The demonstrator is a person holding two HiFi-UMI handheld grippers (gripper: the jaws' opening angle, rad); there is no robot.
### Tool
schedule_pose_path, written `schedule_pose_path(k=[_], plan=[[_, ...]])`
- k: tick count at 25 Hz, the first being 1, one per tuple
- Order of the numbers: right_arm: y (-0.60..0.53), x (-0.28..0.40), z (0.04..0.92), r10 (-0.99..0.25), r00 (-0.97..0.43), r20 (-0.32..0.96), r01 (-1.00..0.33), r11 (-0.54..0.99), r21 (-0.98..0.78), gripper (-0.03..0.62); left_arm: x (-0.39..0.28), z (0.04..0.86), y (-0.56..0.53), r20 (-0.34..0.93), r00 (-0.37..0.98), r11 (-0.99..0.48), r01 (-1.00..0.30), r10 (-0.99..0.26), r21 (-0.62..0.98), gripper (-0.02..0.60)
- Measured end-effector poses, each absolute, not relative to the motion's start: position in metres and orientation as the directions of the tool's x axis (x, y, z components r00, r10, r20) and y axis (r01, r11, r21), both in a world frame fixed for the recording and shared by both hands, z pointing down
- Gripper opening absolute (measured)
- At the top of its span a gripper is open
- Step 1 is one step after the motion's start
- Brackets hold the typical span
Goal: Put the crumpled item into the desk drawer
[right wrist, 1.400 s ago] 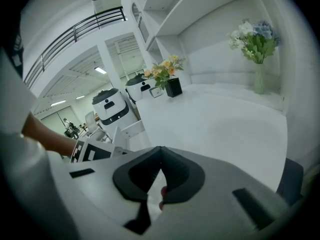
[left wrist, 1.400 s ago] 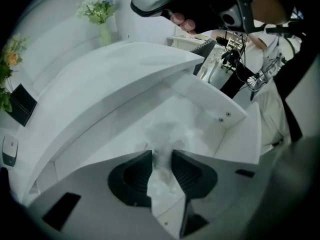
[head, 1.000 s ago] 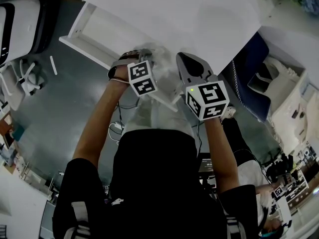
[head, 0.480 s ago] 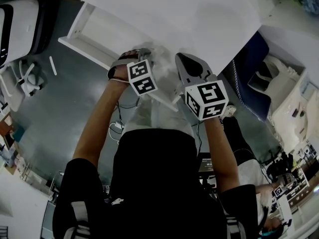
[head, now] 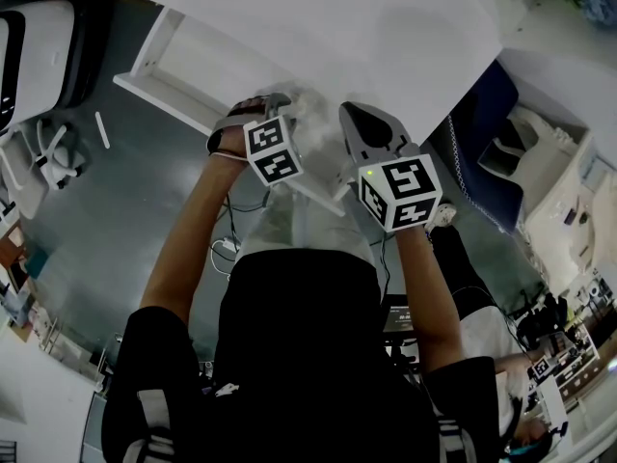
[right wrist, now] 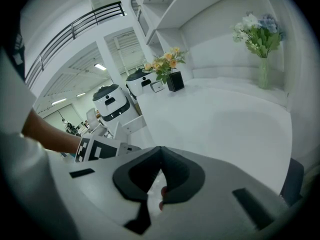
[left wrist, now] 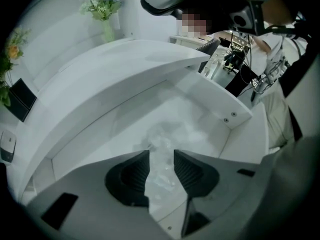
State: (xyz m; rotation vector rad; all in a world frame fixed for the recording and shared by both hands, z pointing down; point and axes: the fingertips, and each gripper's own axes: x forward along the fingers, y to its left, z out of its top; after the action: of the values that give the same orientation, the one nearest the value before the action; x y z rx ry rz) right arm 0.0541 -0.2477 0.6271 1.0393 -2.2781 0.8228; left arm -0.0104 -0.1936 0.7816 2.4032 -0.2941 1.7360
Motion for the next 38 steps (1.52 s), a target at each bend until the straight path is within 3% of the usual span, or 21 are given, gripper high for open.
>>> schedule_pose_path(k=[8,19,38], plan=[[-0.247,0.053,0.621,-0.493,-0.582,0.647,-0.79,0.53,-0.308,-0.003,-0.011,0.774,-0.196,0.939,0.337,-0.962,-0.274,-0.075,0.021,0.135],[-0.242,0.054,0.609,-0.496,-0.575,0.651,-0.792,0.538,-0.29,-0.003,-0.015,0.74,-0.217,0.902,0.382,-0.927,-0.373,-0.202,-0.049,0.031],[-0.241,0.056,0.551,-0.577,-0.543,0.61,-0.807,0.56,-0.188,-0.003,-0.031,0.637,-0.238,0.772,0.489,-0.801,-0.598,-0.406,-0.042,0.006]])
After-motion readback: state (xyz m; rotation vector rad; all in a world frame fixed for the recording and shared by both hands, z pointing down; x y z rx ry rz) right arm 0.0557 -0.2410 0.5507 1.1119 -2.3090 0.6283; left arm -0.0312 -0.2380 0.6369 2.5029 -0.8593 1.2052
